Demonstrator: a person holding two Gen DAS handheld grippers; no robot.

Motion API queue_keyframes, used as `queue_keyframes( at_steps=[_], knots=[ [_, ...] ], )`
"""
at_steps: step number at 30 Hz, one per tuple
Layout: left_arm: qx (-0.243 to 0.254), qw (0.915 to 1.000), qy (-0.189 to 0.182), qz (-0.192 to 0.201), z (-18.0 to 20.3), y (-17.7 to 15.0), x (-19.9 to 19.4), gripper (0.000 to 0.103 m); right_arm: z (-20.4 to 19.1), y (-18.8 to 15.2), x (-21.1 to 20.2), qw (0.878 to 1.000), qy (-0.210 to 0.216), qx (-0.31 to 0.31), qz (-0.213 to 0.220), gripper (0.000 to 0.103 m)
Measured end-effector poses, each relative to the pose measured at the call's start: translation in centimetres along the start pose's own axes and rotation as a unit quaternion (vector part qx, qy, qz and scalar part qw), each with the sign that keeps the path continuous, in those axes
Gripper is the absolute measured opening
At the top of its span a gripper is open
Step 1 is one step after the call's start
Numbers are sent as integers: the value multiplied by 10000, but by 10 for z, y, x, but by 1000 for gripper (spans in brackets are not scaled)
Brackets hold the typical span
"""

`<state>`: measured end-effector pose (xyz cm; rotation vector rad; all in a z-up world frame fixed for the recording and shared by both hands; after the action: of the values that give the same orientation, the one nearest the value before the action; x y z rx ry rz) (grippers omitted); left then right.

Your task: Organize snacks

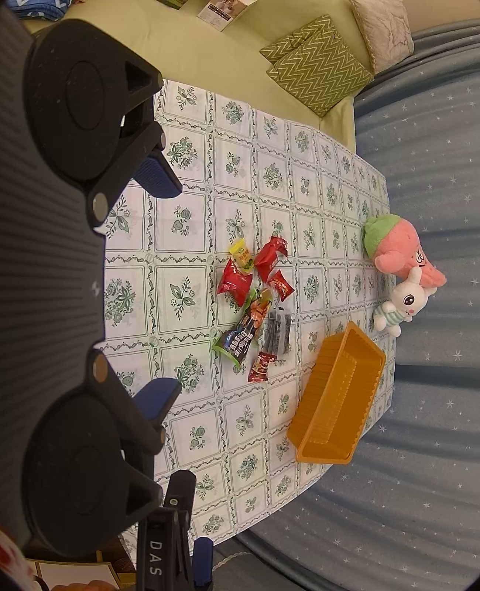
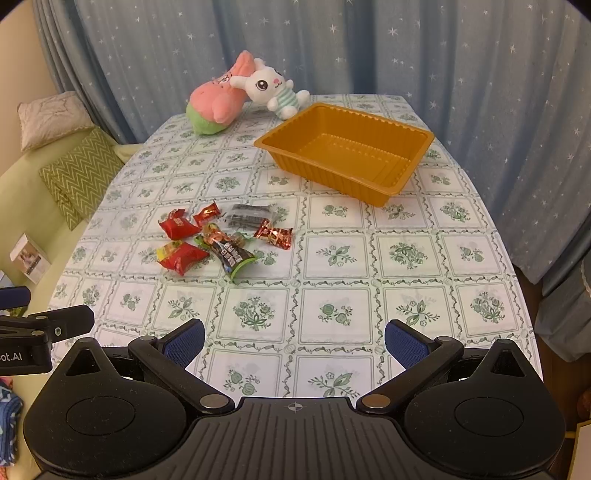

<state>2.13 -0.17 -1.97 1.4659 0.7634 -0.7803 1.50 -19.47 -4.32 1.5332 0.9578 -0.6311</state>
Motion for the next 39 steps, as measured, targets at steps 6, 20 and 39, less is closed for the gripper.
queue_keyframes(
  at_steps=[6, 20, 39],
  knots=[
    [-16, 10000, 16, -1, 0, -2, 0, 103, 0, 0, 1, 10000, 25, -14, -9, 103],
    [-290, 9991, 316, -40, 2, -1, 12, 103, 16, 5, 12, 9991, 318, -281, 36, 103],
    [-726, 9967, 343, 114, -17, -24, 49, 99, 22, 4, 51, 9869, 1225, -968, 407, 103]
  ],
)
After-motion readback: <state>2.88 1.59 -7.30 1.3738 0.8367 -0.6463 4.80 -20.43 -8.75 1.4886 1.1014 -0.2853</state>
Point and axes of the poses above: each gripper's, at about its wrist camera, not at the fingertips, and x roughly the way its jaws point, z to its right, y to its top, the point moved 2 cm from there along x, roughly the way its jaws point, and after that the axes turned 4 degrees about -z, right-handed, at the moved point
